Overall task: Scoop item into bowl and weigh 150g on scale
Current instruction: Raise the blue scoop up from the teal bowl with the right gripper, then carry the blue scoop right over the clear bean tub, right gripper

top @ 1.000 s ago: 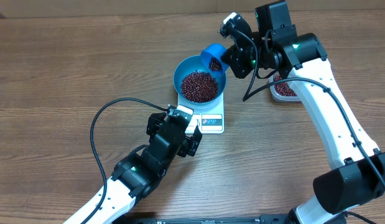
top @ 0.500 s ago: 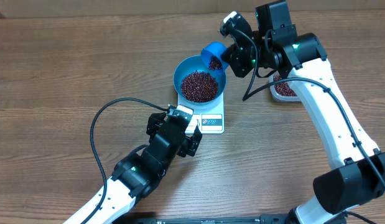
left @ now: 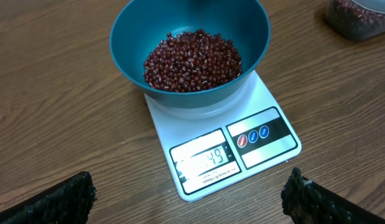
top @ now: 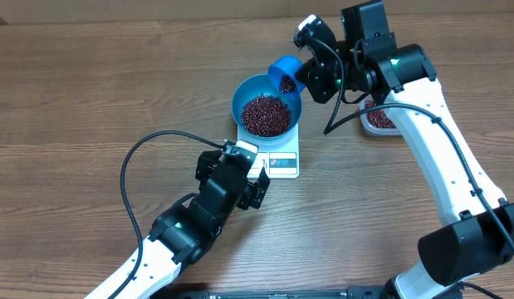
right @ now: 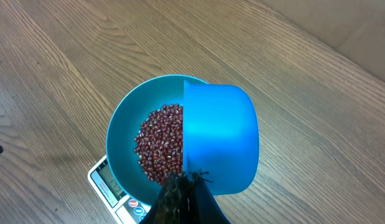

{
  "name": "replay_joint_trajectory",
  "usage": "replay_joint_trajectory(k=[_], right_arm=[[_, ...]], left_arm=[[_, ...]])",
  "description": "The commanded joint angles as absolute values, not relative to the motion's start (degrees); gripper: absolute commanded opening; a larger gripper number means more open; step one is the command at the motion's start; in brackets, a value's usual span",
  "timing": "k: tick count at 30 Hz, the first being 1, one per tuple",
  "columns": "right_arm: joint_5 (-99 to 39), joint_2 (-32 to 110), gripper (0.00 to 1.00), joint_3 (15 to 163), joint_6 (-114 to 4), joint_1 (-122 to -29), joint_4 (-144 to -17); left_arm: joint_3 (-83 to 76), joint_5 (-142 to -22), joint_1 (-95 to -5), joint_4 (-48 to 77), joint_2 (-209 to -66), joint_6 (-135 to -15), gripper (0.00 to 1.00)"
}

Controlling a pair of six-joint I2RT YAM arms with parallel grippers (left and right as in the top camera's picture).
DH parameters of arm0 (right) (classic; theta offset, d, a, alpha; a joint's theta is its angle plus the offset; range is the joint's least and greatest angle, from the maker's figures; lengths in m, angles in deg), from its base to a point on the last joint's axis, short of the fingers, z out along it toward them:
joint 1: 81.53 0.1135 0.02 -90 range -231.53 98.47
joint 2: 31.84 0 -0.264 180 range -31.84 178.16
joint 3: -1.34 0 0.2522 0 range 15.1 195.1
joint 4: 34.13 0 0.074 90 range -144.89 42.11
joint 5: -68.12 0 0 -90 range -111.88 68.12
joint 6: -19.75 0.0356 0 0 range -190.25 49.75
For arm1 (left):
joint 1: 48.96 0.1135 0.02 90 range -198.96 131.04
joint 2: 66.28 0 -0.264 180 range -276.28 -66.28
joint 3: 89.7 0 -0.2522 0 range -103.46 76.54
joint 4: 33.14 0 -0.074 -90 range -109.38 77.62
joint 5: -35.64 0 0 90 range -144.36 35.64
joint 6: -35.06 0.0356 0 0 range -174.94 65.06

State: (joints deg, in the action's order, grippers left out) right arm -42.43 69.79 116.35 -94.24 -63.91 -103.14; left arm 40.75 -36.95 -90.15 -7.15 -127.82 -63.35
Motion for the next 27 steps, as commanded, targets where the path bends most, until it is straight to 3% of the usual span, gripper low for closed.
replay_joint_trajectory(k=[1, 11, 27], right_arm=[[-42.5, 67.7, 0.04, 118.3, -91.3, -63.8, -103.1], [-64.6, 67.7, 0.04, 118.3, -77.6, -69.9, -103.7], [-72.8, 67.7, 0.04, 118.3, -73.0, -77.1, -103.7]], left_arm=[[41.2, -35.9, -89.8, -7.2, -128.1, -62.2, 0.99], [41.2, -35.9, -89.8, -7.2, -128.1, -62.3, 1.00], [41.2, -35.9, -89.8, -7.2, -128.1, -62.3, 1.00]])
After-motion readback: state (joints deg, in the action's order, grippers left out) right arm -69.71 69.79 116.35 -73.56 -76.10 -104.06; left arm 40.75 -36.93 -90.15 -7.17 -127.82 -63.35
